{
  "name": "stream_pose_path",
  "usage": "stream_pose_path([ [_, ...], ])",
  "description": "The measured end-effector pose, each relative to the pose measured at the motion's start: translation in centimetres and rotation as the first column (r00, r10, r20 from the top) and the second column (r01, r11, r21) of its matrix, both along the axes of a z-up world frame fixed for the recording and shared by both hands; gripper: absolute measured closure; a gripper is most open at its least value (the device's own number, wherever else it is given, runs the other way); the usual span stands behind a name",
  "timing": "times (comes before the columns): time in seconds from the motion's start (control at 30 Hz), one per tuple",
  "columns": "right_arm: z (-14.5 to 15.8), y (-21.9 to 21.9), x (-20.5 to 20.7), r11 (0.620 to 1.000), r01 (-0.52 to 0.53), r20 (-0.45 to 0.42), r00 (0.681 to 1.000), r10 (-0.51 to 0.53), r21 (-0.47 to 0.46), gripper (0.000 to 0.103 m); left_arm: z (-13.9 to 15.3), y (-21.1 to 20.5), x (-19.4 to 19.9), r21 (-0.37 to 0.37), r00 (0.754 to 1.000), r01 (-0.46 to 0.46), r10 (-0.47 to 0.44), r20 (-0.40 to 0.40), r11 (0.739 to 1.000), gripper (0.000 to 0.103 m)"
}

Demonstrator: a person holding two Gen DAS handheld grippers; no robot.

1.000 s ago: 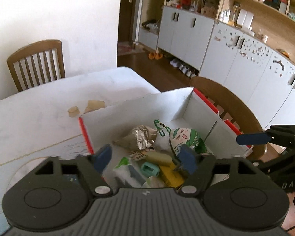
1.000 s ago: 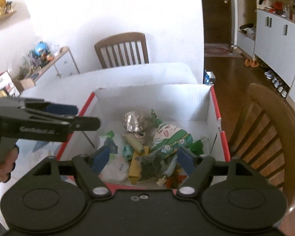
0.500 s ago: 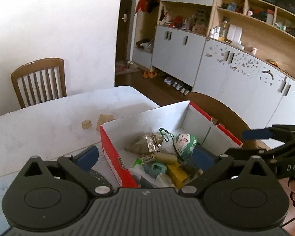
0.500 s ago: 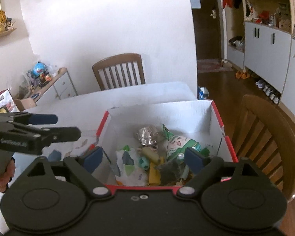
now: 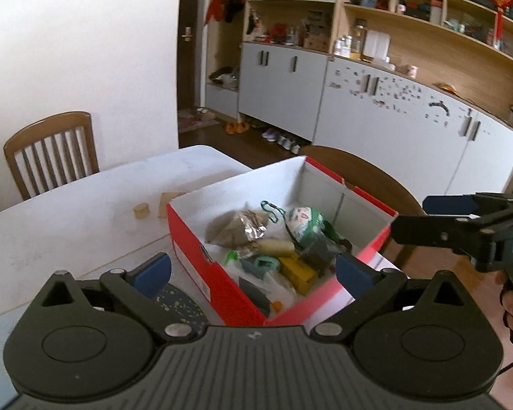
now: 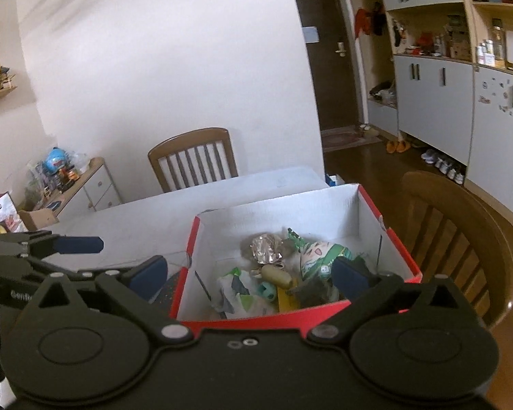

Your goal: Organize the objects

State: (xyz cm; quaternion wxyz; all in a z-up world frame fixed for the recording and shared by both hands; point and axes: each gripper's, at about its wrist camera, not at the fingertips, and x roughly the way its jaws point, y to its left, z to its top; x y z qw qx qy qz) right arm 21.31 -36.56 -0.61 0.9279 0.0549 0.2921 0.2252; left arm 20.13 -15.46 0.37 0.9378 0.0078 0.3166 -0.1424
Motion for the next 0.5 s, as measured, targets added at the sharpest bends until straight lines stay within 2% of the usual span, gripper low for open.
stream_pose_path([
  [0.23,-0.3,0.7,-1.7,0.999,0.033,0.009,0.999,-0.033,-0.005,0.001,-0.2,0.0,-1.6,0.017,0.999,0.041,-0.042,0.030,0.999,0.000],
  [0.5,-0.4,1.7,-3.5,0.999,0.045,0.012,0.999,-0.045,-0.019,0.001,-0.4,0.7,-2.2,-0.007,0.999,0.032,-0.031,0.042,0.999,0.000],
])
